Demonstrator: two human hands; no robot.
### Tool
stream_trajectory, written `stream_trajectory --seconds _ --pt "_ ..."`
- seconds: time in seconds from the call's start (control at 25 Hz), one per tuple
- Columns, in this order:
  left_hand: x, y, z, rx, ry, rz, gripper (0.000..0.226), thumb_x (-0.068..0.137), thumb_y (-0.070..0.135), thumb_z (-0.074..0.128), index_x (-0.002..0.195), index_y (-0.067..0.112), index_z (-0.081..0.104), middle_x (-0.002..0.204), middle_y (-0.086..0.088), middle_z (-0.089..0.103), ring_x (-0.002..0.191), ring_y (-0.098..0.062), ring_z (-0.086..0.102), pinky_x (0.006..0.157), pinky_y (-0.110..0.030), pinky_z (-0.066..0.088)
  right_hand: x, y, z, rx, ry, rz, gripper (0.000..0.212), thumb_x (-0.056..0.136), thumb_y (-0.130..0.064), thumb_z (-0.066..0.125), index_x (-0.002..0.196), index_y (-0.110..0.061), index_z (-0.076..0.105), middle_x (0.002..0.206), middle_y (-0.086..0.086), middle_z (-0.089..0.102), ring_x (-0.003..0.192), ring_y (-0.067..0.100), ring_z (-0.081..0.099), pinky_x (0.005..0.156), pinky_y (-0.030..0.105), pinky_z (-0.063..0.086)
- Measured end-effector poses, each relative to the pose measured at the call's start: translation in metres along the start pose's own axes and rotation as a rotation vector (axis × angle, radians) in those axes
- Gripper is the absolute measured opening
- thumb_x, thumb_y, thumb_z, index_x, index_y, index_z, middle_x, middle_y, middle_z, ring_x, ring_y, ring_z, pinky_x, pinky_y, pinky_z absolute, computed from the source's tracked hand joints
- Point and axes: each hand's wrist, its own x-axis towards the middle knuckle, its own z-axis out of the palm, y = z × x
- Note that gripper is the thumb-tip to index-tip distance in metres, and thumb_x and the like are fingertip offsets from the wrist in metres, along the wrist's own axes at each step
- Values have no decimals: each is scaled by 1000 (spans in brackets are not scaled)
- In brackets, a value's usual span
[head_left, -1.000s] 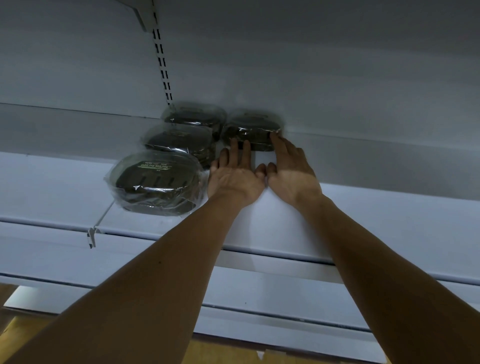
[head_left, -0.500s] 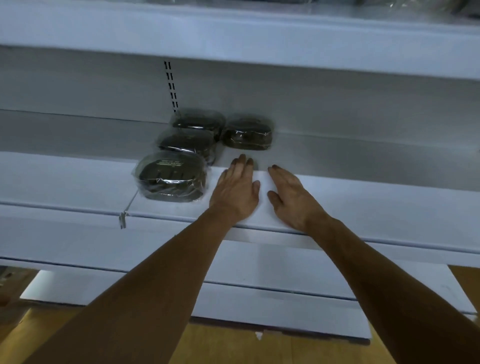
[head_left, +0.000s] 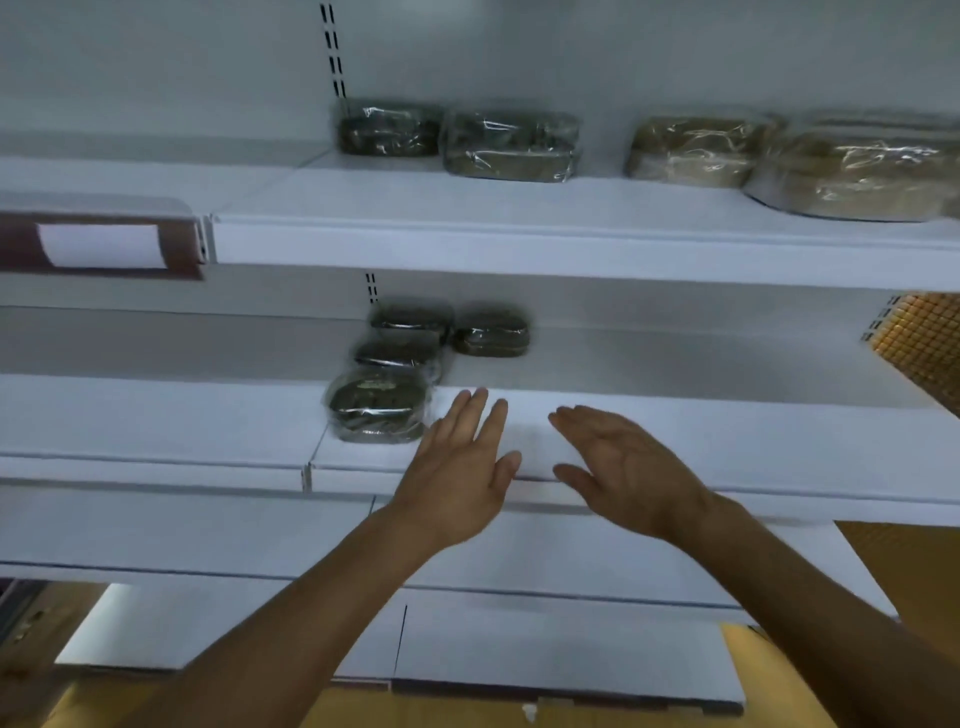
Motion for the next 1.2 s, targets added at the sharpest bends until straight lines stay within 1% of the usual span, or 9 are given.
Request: stream_trajectory --seconds 0.24,0.4,0.48,0.6,0.72,0.8,0.92,1.08,1.2 --pt "-36 37 -71 -42 202 134 60 103 48 36 156 23 24 163 1 21 151 -16 12 121 -39 21 -32 -34 -71 -5 142 -86 58 101 -44 42 154 -25 26 159 -8 28 146 10 23 115 18 8" --pt "-53 55 -118 -42 389 225 52 102 43 43 150 22 40 151 5 41 138 -12 32 111 -30 33 -48 -50 -125 30 233 -115 54 100 -42 46 151 -32 30 154 -13 37 141 8 32 112 27 29" --pt "-53 57 -135 -26 482 234 53 101 44 44 149 22 41 148 5 44 135 -14 36 105 -28 35 -51 -52 -146 25 302 -127 52 100 -42 48 149 -31 36 151 -12 41 138 9 35 109 26 31" --pt "-47 55 -153 2 547 196 54 101 44 45 150 21 40 147 4 46 136 -15 35 104 -28 33 -51 -52 -168 23 364 -122 51 100 -42 47 148 -30 39 152 -13 41 139 9 35 112 27 29" --pt "-33 53 -169 13 565 168 55 101 45 44 150 21 40 151 0 42 140 -16 31 111 -29 29 -40 -47 -184 51 401 -116 48 99 -40 48 146 -31 43 150 -12 44 137 10 39 112 32 33" --pt "-20 52 -175 -9 545 132 58 101 47 43 153 22 35 158 -2 29 146 -17 19 116 -33 24 -26 -42 -191 88 445 -112 46 99 -39 49 144 -31 46 147 -11 48 133 11 43 110 35 36" --pt "7 49 -178 -50 470 64 62 102 50 40 156 25 25 164 -4 9 151 -18 4 117 -38 22 5 -32 -193 136 504 -84 44 98 -34 51 142 -27 49 143 -8 52 129 14 47 106 37 40" --pt "49 42 -182 -110 404 -12 66 102 50 40 158 24 16 165 -11 -1 152 -25 -1 120 -43 17 49 -16 -191 119 460 -34 53 99 -37 51 147 -19 41 149 4 45 137 23 38 111 40 35" --pt "77 34 -189 -104 394 -56 68 102 48 42 158 23 14 164 -13 -2 152 -31 3 121 -45 19 75 -5 -193 135 395 21 64 98 -42 50 154 -18 28 155 7 34 144 25 28 115 41 29"
